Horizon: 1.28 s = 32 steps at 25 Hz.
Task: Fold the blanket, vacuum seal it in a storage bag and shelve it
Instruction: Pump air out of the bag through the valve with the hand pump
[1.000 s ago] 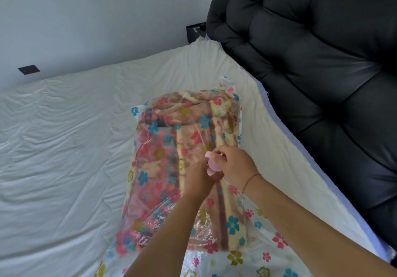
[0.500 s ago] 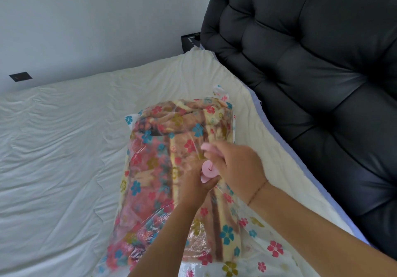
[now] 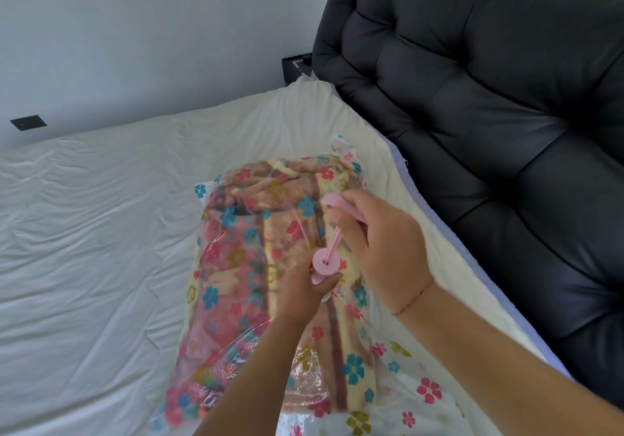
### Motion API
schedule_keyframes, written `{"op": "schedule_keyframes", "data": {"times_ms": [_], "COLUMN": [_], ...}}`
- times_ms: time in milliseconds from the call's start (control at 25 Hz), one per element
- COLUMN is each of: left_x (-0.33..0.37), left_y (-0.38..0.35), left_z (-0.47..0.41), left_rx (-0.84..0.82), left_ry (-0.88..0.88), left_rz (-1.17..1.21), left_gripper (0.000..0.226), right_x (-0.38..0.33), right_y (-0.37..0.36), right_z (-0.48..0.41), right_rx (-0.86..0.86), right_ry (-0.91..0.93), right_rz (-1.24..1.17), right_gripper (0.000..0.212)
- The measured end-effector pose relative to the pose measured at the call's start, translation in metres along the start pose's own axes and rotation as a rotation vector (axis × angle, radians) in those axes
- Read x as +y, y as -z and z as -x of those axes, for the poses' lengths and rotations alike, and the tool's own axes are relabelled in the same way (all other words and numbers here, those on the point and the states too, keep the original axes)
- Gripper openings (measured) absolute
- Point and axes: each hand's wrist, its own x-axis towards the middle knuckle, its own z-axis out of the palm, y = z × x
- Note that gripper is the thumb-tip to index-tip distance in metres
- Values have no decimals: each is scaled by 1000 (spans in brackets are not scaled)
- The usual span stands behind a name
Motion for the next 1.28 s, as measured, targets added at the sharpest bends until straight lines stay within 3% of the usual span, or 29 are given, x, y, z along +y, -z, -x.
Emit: {"op": "schedule_keyframes", "data": {"times_ms": [160,200,360,440,480,560,600,640,760,840,960,1000,1040,1200,1280], "left_x": [3,4,-2,-4,-3,-4,-5,-4,-8,-11,-9,-9,-9,-17,-14], "left_y": [-7,-5,2,2,0,-3,-2,-1,6,5,-1,-3,-2,3,2], "left_z": [10,9,3,6,9,8,7,5,-3,-1,4,5,4,-3,3], "left_rx": [-16,-7,3,-13,-10,-4,-8,4,7,-3,0,-8,2,2,-6], "left_ry": [-31,-27,-15,1,7,-9,-14,-14,33,48,16,11,9,60,56], "left_rz": [-60,-42,-23,-36,-47,-60,-50,-32,1,-4,-77,-78,-60,-9,-11], "left_gripper": [26,27,43,42,38,27,27,31,45,45,29,26,28,46,41], "right_x": [23,23,-4,-2,7,16,16,15,-4,-1,19,19,18,-7,1], "right_y": [-45,-40,-3,-14,-27,-46,-43,-38,-14,-21,-56,-54,-49,-14,-24], "right_z": [40,34,5,20,28,36,32,23,-4,5,37,37,30,-4,19], "right_rx": [-570,-542,85,141,-16,-496,-576,-508,30,80,-466,-551,-492,105,91], "right_ry": [-195,-215,7,22,-9,-186,-230,-212,6,29,-135,-182,-170,71,71], "right_rz": [157,80,-176,-133,-72,71,80,45,-145,-94,150,151,95,-104,-38], "right_gripper": [32,31,31,34,37,34,32,31,34,39,34,33,33,31,36]}}
